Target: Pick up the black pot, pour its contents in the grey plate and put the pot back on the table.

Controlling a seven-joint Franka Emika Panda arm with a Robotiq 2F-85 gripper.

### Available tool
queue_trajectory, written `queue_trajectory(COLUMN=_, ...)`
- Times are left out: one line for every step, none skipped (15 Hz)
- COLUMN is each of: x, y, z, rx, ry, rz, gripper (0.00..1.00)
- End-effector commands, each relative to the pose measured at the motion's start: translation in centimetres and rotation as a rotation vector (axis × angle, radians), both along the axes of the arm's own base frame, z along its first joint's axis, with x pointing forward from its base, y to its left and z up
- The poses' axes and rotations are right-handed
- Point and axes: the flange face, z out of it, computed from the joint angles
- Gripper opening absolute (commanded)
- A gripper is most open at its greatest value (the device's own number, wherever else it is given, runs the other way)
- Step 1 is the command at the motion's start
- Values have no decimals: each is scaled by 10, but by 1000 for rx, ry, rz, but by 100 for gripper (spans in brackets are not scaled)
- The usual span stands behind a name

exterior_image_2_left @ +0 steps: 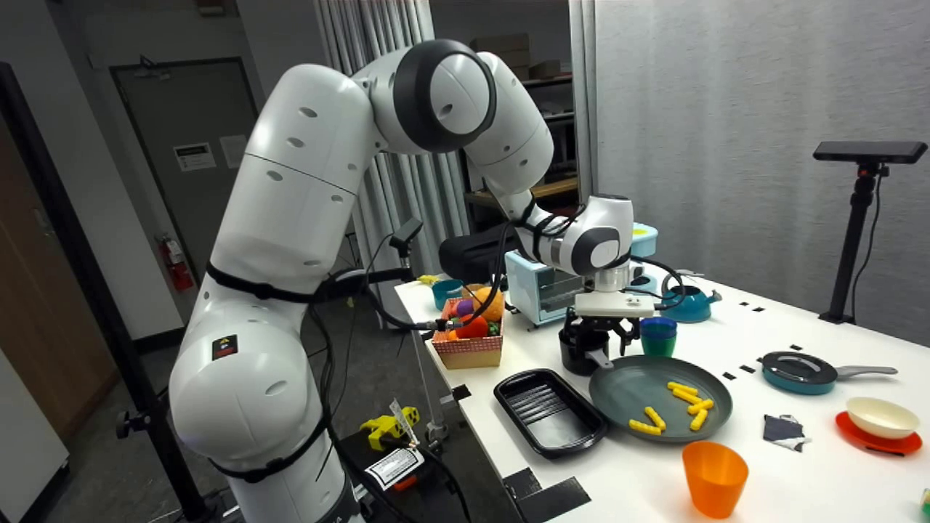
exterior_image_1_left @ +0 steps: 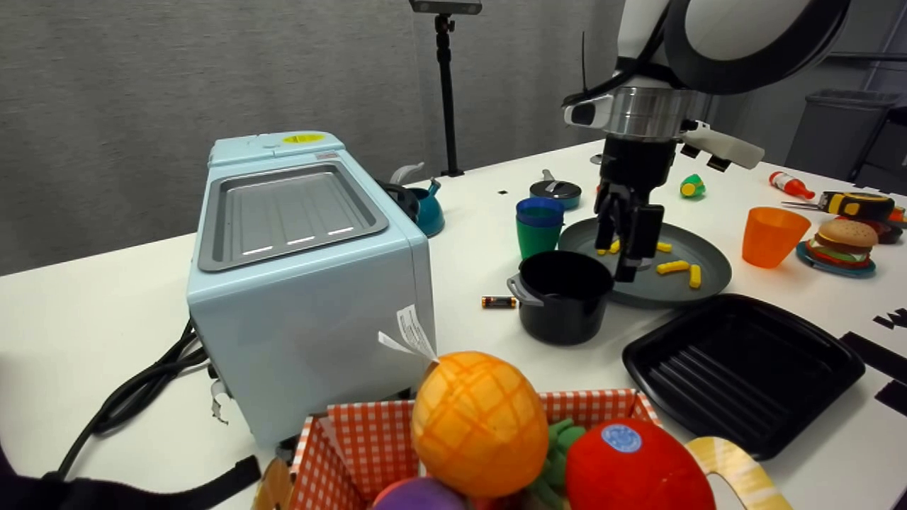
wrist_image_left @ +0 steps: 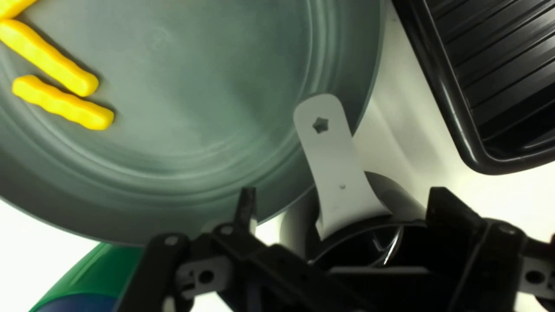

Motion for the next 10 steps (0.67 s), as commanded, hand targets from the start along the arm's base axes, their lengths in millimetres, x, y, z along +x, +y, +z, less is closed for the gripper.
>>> queue_trajectory(x=8, y=2, z=-2, rx=29, ry=-30, rz=-50, gripper=100)
queue_trajectory(x=3, y=-15, z=40, rx=42, ry=-44, rz=-81, gripper=100)
queue_trajectory(x=3, y=-19, z=48, rx=46, ry=-50, rz=-93, gripper=100)
queue_trajectory(x=5, y=-28, z=63, rx=54, ry=-69, rz=-102, gripper=100)
queue_trajectory(x=8, y=-37, z=76, rx=61, ry=-89, rz=-117, gripper=100)
queue_trajectory(x=9, y=-47, z=96, rx=67, ry=-110, rz=-134, gripper=100)
queue_trajectory(x=11, y=-58, z=111, rx=74, ry=-130, rz=-150, gripper=100)
queue_trajectory(x=12, y=-69, z=127, rx=80, ry=-147, rz=-167, gripper=100)
queue_trajectory(x=13, y=-79, z=141, rx=85, ry=-163, rz=-182, gripper=100)
queue_trajectory(x=14, y=-91, z=154, rx=87, ry=-179, rz=-198, gripper=100)
